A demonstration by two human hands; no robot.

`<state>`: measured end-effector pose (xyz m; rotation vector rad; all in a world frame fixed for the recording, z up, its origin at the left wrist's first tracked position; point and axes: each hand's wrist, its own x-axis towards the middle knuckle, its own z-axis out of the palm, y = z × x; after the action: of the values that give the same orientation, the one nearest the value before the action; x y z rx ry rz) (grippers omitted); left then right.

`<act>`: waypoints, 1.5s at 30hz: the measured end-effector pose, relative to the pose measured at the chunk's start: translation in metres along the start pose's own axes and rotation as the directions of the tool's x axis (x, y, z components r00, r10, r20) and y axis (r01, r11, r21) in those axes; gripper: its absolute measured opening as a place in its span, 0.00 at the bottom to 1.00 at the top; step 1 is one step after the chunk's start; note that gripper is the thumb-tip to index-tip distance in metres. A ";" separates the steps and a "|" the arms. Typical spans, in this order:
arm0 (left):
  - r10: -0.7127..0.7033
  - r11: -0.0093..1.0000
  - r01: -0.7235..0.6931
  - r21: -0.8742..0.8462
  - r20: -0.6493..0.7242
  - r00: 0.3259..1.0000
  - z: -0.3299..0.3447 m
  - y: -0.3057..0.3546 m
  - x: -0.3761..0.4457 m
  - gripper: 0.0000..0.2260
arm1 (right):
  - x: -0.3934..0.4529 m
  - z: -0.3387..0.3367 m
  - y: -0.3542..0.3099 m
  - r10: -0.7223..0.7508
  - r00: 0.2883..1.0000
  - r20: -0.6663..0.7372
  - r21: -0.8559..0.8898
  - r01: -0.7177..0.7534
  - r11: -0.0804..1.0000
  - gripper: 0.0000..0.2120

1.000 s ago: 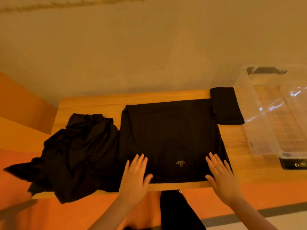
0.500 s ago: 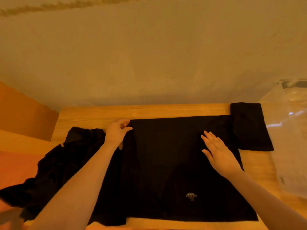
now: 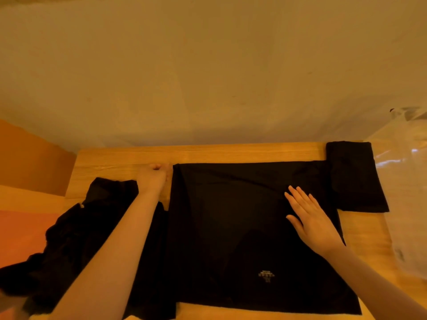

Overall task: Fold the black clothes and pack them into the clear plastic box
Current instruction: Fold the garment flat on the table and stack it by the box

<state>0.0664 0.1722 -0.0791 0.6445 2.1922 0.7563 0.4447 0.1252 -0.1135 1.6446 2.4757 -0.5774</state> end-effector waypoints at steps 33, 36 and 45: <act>0.205 0.978 -0.204 0.038 -0.006 0.979 0.020 -0.006 0.005 0.14 | 0.061 -0.040 0.008 0.464 0.884 -0.065 -0.179 -0.467 0.866 0.31; 0.249 0.962 -0.243 0.124 -0.035 0.968 0.019 -0.005 0.008 0.16 | 0.061 -0.039 0.004 0.481 0.875 -0.054 -0.198 -0.482 0.854 0.32; 0.610 0.775 -0.539 0.330 -0.168 0.774 0.020 -0.019 -0.021 0.10 | 0.059 -0.035 -0.025 0.268 0.949 -0.167 -0.088 -0.285 0.954 0.30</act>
<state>0.0902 0.1511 -0.0936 1.4900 2.3753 0.9025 0.4021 0.1804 -0.0928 2.0114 2.2633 -0.2815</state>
